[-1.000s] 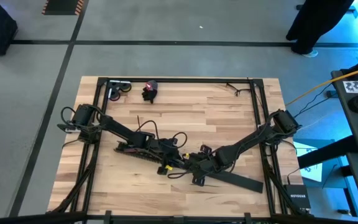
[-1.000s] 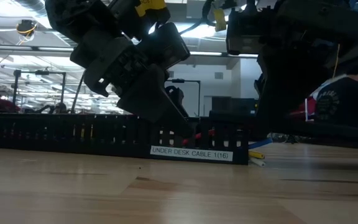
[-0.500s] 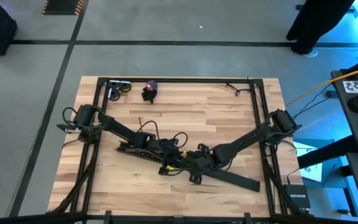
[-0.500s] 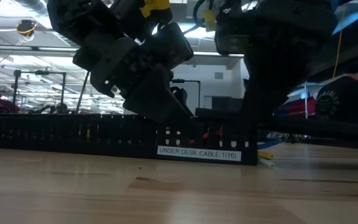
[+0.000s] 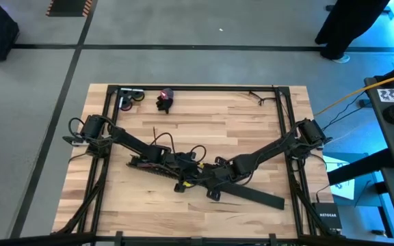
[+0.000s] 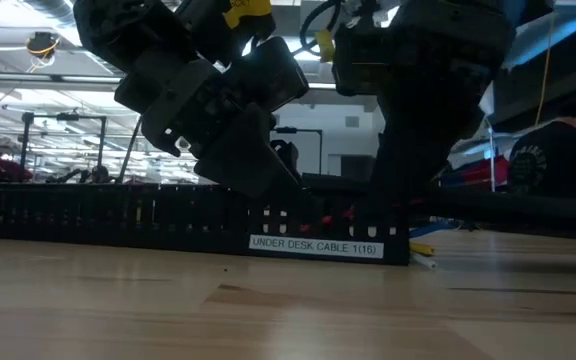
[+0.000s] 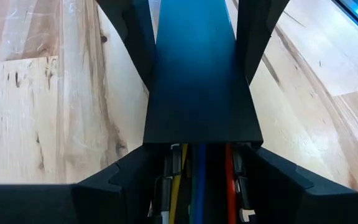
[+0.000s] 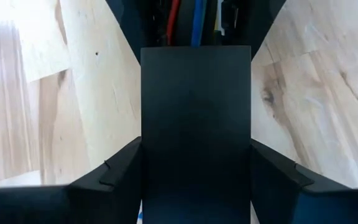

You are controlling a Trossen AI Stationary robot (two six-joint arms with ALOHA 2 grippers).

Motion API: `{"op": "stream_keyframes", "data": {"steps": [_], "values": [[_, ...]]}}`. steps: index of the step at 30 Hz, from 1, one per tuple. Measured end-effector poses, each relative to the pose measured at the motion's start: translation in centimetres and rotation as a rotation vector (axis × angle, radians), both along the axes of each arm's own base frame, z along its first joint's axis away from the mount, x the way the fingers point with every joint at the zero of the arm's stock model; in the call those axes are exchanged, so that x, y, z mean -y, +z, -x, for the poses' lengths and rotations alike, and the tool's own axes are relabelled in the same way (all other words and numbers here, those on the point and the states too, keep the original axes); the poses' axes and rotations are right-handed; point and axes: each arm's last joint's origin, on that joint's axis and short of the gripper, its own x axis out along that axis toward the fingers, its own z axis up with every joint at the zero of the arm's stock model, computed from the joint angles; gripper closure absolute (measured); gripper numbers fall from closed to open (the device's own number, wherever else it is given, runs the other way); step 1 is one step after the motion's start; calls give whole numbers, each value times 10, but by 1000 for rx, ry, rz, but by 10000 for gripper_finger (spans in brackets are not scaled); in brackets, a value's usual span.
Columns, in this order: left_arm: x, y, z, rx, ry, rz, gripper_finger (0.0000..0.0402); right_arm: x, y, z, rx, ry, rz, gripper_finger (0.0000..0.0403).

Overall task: Ziptie cables
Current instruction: Close the black cable duct

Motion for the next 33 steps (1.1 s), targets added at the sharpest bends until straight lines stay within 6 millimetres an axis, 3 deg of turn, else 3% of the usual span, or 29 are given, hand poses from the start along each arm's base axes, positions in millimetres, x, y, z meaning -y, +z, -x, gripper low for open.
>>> {"op": "stream_keyframes", "data": {"steps": [5,12,22,28,33], "values": [[0,0,0,-3,-1,0,187,2,0,-3,0,0,0,183],[-1,6,2,-42,3,-2,134,3,-1,-3,-5,13,22,183],[-8,43,32,-210,53,-25,122,4,-1,-4,4,10,29,183],[-10,24,41,-237,39,-59,122,4,-1,-4,4,11,27,181],[-6,12,34,-152,46,-26,139,3,0,-8,59,11,13,179]]}}
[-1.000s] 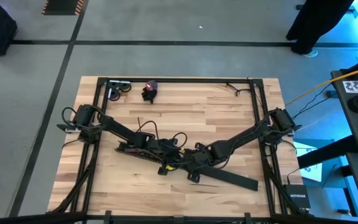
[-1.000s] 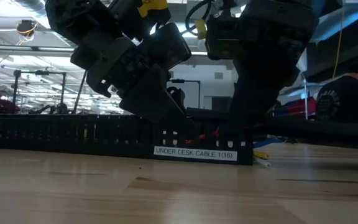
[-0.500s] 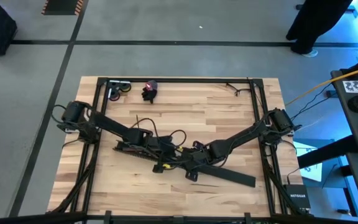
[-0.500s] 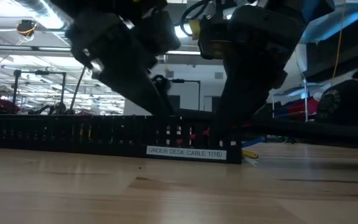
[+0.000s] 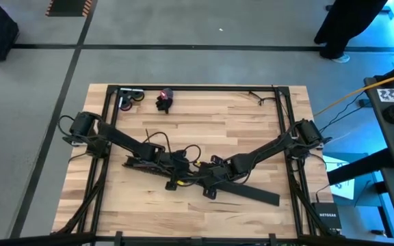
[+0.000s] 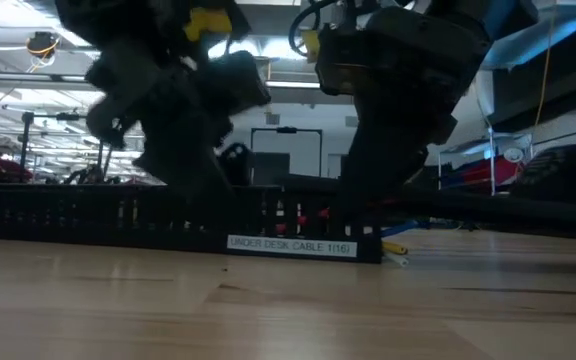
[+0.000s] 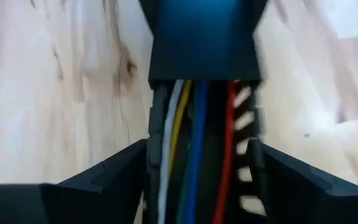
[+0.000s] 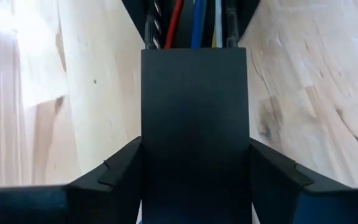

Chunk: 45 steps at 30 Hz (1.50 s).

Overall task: Ziptie cables
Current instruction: Close the black cable duct

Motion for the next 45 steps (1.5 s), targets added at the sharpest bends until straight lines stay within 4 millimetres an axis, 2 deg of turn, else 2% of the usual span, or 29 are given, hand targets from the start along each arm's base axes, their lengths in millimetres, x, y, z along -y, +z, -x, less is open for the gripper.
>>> {"op": "stream_keyframes", "data": {"steps": [5,10,20,25,30,34,39,45], "values": [[2,-11,-4,3,22,29,170,-1,2,-3,34,-2,-8,181],[3,-10,-6,29,28,49,178,-2,3,-6,68,13,-17,181],[4,-9,-10,77,28,60,179,4,-6,-27,79,-3,-21,181],[4,-8,-10,75,40,83,152,2,-9,-31,64,1,-12,181],[5,0,-13,65,59,108,125,2,-10,-30,59,-28,0,182],[4,19,-7,24,88,121,121,2,-10,-30,53,-22,-7,182],[2,49,2,54,113,163,120,2,-10,-30,55,-22,-8,180],[0,57,4,89,184,134,119,2,-10,-31,74,-10,2,177]]}}
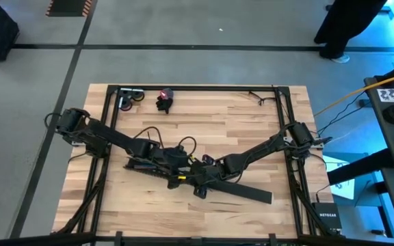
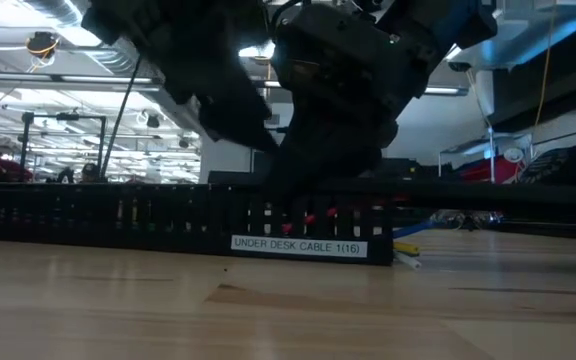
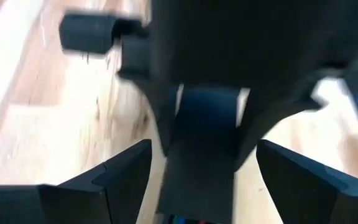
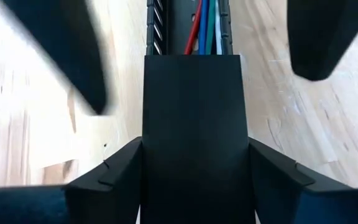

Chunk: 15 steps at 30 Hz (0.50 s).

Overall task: Ziptie cables
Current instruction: Close the black cable duct

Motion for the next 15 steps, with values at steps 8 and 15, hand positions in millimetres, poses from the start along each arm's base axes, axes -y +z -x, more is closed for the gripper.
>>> {"op": "stream_keyframes", "data": {"steps": [8,15], "values": [[9,-37,-1,-161,-10,-24,119,-1,2,-4,60,72,60,175],[19,-73,2,-313,-17,-74,119,0,2,-4,71,89,141,175]]}}
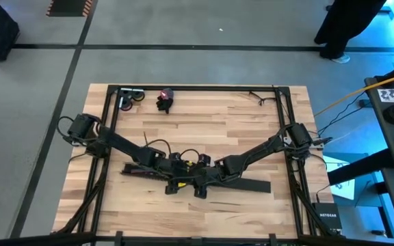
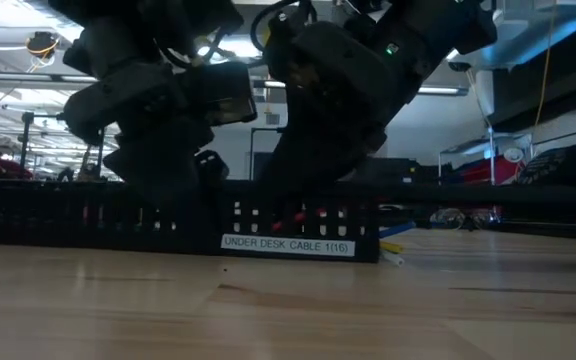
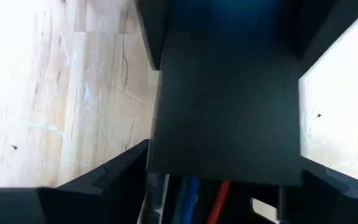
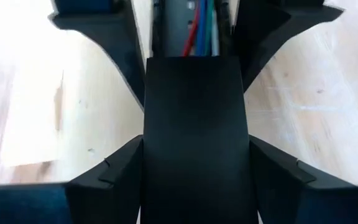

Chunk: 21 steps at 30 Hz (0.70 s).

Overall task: Ziptie cables
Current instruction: Close the black cable duct

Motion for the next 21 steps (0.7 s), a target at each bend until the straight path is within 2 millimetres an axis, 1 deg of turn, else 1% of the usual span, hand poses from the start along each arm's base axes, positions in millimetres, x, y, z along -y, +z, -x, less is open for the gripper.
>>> {"op": "stream_keyframes", "data": {"steps": [2,3,7,10,15,21], "values": [[2,-2,1,-12,4,1,119,0,0,0,1,17,18,174],[4,0,2,-7,5,7,119,0,0,0,3,18,23,174],[6,22,7,44,11,39,119,0,0,0,4,22,26,174],[5,42,12,96,22,54,119,0,0,-1,5,35,28,174],[2,69,17,185,37,43,119,1,1,-1,14,51,51,174],[-4,88,30,200,59,-1,119,1,1,-2,16,53,54,174]]}}
